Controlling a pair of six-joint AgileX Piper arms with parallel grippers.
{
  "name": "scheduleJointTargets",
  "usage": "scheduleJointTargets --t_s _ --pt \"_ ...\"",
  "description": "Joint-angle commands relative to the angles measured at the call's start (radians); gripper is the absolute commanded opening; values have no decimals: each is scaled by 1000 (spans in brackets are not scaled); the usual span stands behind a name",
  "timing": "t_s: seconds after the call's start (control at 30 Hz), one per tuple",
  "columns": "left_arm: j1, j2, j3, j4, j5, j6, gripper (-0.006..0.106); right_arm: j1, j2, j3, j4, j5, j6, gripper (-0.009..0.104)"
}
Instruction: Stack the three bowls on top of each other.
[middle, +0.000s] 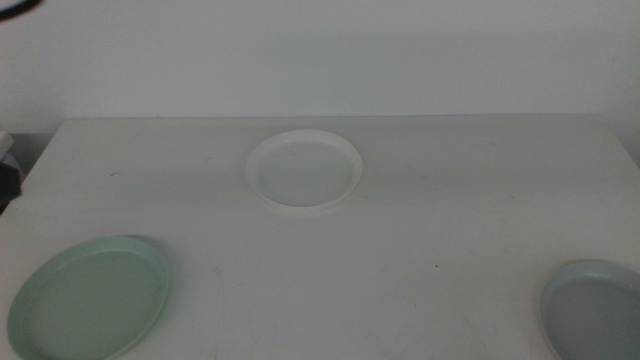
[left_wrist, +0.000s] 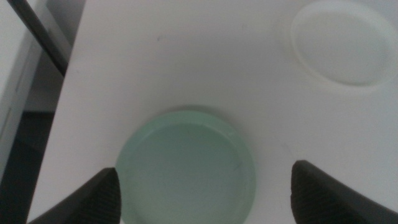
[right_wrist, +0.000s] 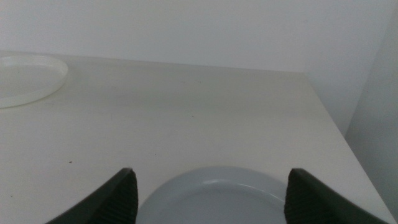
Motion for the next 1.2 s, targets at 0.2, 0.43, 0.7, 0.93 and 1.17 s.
scheduleJointTargets --t_s 0.2,0.43,0.7,0.93,1.17 --pt "-3 127 -31 -50 -58 -37 105 -6 -26 -6 -3 -74 -13 60" --pt "74 252 -32 -49 -38 44 105 -6 -26 -6 -3 -74 -13 60" --pt "306 411 -32 -192 15 332 105 -6 -26 -6 -3 -74 -13 60" --pt "410 559 -32 -217 -46 508 105 -6 -26 -6 -3 -74 -13 60" --pt "415 720 -32 -250 -161 629 105 -6 -26 -6 -3 -74 -13 60"
